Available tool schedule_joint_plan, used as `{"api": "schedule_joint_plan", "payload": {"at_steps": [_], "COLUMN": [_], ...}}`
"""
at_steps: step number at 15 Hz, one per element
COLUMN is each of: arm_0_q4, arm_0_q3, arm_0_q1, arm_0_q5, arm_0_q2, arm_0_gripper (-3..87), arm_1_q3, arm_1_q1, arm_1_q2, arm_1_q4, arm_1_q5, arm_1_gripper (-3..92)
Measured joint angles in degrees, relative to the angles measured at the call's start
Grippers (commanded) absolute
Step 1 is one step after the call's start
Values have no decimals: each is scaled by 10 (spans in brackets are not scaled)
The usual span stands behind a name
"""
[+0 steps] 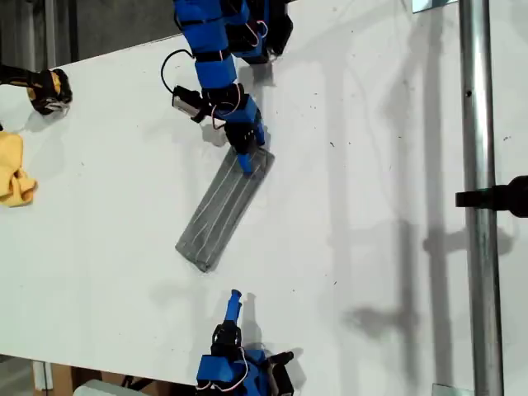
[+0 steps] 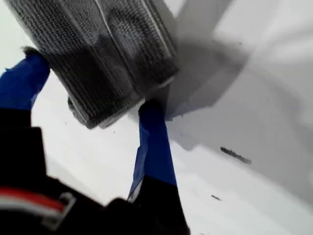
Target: Grasp corners of a towel and fold twice.
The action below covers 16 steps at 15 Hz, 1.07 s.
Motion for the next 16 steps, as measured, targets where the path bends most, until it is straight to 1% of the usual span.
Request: {"api": "schedule_joint_plan", "payload": {"at_steps": [4, 5, 6, 7, 8, 10, 11, 14, 16], "arm_0_q4": [1, 1, 1, 1, 1, 1, 1, 1, 1], "arm_0_q3": [0, 0, 0, 0, 0, 0, 0, 0, 0], "arm_0_q1": [0, 3, 4, 4, 4, 5, 5, 7, 7], "arm_0_q5": [-2, -2, -2, -2, -2, -2, -2, -2, -2], "arm_0_q2": [0, 0, 0, 0, 0, 0, 0, 0, 0], "arm_0_gripper": [205, 205, 205, 205, 205, 205, 204, 204, 204], "arm_1_q3": [-6, -6, -6, -6, -6, -6, -6, 3, 8], "arm_1_q1": [25, 30, 32, 32, 32, 32, 32, 25, 5], "arm_1_q2": [-46, -52, -53, -53, -53, -53, -50, -24, 14], "arm_1_q4": [-96, -109, -114, -115, -115, -114, -110, -67, -10], "arm_1_q5": [-17, -25, -28, -29, -29, -30, -34, -47, -47], "arm_1_gripper": [330, 277, 184, 160, 133, 22, 1, 1, 1]}}
